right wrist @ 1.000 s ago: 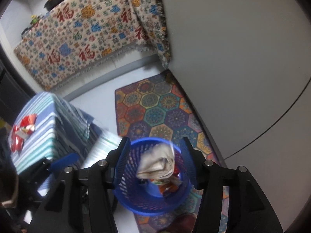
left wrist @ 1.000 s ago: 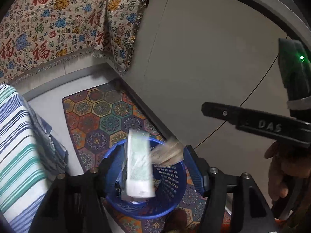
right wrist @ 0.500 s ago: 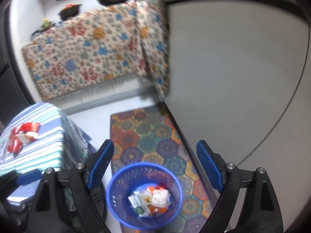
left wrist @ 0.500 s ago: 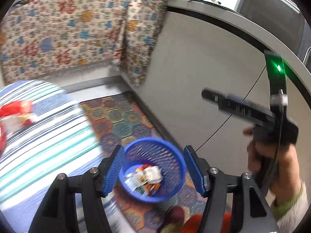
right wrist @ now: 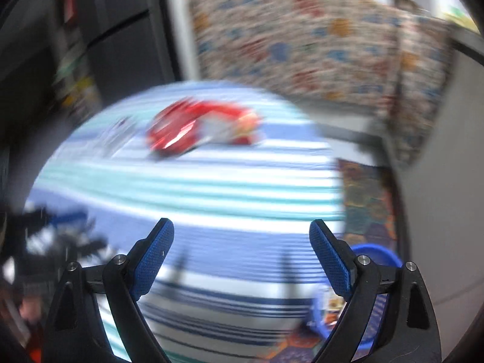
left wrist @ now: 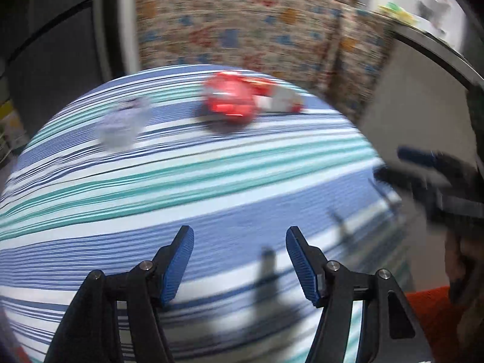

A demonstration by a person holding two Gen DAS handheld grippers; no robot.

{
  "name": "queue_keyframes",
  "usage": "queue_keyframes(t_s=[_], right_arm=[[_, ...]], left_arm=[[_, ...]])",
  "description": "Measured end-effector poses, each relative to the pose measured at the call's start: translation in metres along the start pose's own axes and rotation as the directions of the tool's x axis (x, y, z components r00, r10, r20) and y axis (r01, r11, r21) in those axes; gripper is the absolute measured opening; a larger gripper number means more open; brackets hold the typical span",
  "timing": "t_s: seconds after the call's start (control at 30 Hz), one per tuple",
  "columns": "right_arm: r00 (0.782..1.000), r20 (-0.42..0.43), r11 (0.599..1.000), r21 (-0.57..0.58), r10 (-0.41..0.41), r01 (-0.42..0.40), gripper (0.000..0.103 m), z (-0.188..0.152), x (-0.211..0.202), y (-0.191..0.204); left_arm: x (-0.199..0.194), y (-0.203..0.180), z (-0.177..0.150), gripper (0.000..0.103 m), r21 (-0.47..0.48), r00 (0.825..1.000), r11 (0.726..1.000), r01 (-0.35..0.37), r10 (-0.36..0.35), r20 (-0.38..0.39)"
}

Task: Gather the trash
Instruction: 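Return both tools to the table toward the clear plastic box and white packet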

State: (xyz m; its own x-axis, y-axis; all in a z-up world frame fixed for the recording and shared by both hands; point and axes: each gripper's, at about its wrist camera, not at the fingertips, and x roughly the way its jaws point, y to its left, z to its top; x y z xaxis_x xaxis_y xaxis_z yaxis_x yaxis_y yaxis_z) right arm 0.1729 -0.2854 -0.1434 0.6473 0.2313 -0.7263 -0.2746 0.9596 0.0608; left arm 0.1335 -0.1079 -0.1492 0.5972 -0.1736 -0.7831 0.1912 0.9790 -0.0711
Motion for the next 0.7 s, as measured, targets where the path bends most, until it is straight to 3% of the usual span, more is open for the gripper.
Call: queue_keyframes(t_s=[0.17,0.43,0.5,0.67,0.7], right_arm=[[0.996,-0.086,0.992,-0.126,0.016,-0.027,0.092,-0.007,0.04,0.047],[0.989,-0.145,0.986,-0.16,0.01,-0.033,0.091,-0.007,0.067,0.058],[0.988,-0.151,0.989,-0.141,0.024,-0.046,0.091,-0.004,0.069,0.055],[0.987,-0.16,0.995,-0.094,0.013,-0.028,0.095,0.002,0.076,0.033],[0.988,-0.157,0.997,-0.08,0.001,-0.014,0.096,0.004,0.078,0.024]], left_arm=[[0.008,0.053,0.008,0.065,-0.055,0.997,0.996,-0.075,0.074,-0.013],[0.025,0.096,0.026,0.066,-0.048,0.991,0.99,-0.13,0.129,-0.023],[0.033,0.1,0.035,0.073,-0.019,0.989,0.989,-0.147,0.146,-0.026],[0.056,0.117,0.058,0.103,-0.002,0.989,0.99,-0.143,0.143,-0.035],[0.059,0.121,0.062,0.103,0.004,0.99,0.991,-0.134,0.134,-0.041]])
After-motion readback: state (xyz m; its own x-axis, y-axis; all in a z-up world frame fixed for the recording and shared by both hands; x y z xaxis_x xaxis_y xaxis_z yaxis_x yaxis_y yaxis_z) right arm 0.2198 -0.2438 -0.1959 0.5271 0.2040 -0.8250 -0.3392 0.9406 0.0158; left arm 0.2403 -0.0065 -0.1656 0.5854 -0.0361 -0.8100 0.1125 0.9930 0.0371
